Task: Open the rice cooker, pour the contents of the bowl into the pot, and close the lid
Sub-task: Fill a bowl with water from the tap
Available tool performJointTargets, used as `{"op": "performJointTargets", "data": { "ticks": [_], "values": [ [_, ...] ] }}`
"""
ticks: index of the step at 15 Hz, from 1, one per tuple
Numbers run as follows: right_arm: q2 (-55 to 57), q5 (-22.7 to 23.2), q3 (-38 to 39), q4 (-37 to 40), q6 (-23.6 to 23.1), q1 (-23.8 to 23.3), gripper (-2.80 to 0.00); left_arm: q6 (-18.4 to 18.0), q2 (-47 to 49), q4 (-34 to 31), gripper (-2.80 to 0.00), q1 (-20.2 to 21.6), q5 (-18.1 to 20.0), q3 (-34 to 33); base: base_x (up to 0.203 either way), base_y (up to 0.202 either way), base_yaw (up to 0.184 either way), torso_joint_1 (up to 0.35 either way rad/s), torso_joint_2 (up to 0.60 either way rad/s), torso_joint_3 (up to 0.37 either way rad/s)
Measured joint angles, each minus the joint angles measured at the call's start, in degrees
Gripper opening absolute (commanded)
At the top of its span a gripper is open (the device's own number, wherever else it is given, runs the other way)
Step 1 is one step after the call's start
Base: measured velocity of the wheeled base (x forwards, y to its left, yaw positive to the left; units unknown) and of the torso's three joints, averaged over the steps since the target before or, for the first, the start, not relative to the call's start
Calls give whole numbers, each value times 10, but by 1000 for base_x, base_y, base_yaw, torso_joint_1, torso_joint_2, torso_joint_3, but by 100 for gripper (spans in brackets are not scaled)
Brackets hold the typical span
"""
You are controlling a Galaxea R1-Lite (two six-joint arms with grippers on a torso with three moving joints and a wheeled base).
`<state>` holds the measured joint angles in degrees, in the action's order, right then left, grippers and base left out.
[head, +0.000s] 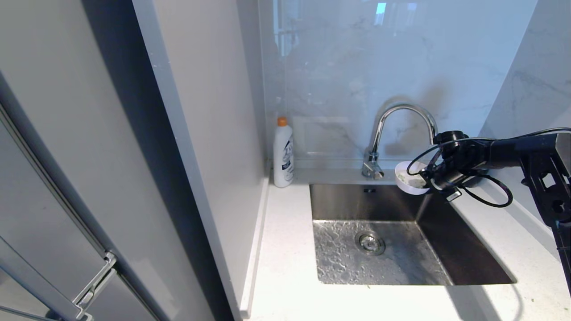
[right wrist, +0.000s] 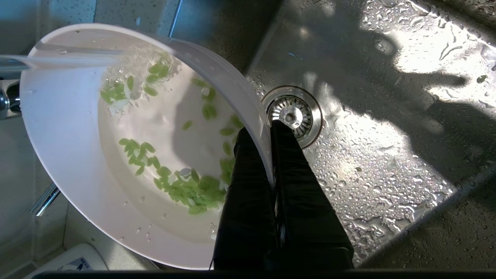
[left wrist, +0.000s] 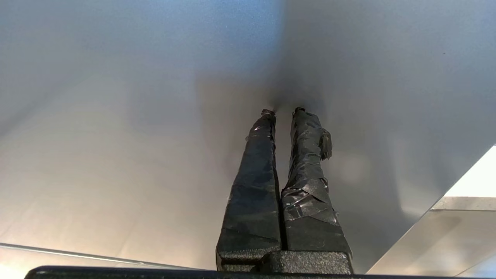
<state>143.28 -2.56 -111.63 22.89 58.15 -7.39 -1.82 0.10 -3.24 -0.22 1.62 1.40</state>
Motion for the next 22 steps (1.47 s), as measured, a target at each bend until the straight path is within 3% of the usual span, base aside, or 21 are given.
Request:
{"op": "performJointTargets", "data": {
  "ticks": [22],
  "values": [
    [-1,1,4,2,0,0,-280,0,0,0,-280,0,0,0,0,0,0,0,0,0]
  ]
}}
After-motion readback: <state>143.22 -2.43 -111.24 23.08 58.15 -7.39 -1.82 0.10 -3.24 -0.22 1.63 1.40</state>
